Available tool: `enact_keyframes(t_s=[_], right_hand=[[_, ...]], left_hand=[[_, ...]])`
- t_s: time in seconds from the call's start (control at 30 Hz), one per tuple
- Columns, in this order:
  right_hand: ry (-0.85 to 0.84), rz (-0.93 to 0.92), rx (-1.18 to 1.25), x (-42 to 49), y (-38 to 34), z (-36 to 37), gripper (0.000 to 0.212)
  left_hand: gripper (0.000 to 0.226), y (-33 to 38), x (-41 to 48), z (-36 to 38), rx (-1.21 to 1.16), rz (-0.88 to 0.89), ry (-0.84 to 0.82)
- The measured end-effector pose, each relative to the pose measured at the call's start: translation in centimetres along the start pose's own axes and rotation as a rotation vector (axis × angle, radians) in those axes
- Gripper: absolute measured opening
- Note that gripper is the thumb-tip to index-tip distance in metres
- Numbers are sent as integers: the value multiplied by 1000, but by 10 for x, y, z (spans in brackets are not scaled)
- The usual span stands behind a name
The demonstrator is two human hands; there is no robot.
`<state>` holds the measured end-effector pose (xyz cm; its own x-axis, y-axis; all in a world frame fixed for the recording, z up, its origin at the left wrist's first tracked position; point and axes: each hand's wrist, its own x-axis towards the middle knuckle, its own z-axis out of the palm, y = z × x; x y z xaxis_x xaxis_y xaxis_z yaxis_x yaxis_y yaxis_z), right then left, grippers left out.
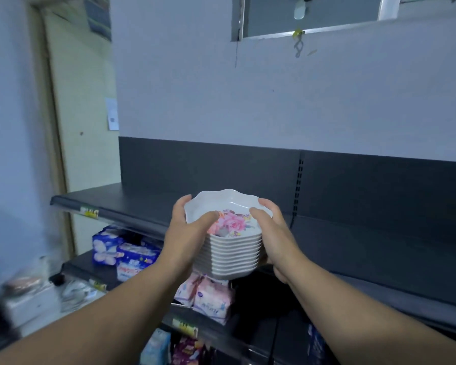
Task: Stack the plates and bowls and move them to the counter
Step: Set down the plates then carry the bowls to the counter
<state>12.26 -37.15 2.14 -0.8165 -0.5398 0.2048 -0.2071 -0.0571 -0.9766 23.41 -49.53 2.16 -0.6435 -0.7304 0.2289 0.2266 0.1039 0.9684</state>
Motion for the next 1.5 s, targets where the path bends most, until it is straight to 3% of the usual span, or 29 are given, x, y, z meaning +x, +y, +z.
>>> enact_keyframes(t_s=[0.33,0.53,0.7,0.9,1.03,1.17,1.3,1.5], right_hand=[[-256,-75,61,-40,-28,136,33],[-489,-22,128,-104,-44,259,33],[-687,35,169,-175,-59,357,25],[-862,38,182,-265,-69,458,42],[-980,39,224,-316,-80,508,31],[-1110,66,237,-351,-86,551,35],[-1227,82,251,-375,-88,594,43],[-1385,60,266,-385,-89,647,42]], left_hand=[[69,32,-46,-142,114,61,296],[63,57,-108,-265,126,35,514],[71,76,-177,-368,211,32,676],[71,97,-264,-464,233,10,861],[69,110,-315,-512,252,18,990],[57,120,-349,-549,251,8,1091],[73,123,-370,-575,300,-1,1219],[74,123,-375,-604,340,7,1391]])
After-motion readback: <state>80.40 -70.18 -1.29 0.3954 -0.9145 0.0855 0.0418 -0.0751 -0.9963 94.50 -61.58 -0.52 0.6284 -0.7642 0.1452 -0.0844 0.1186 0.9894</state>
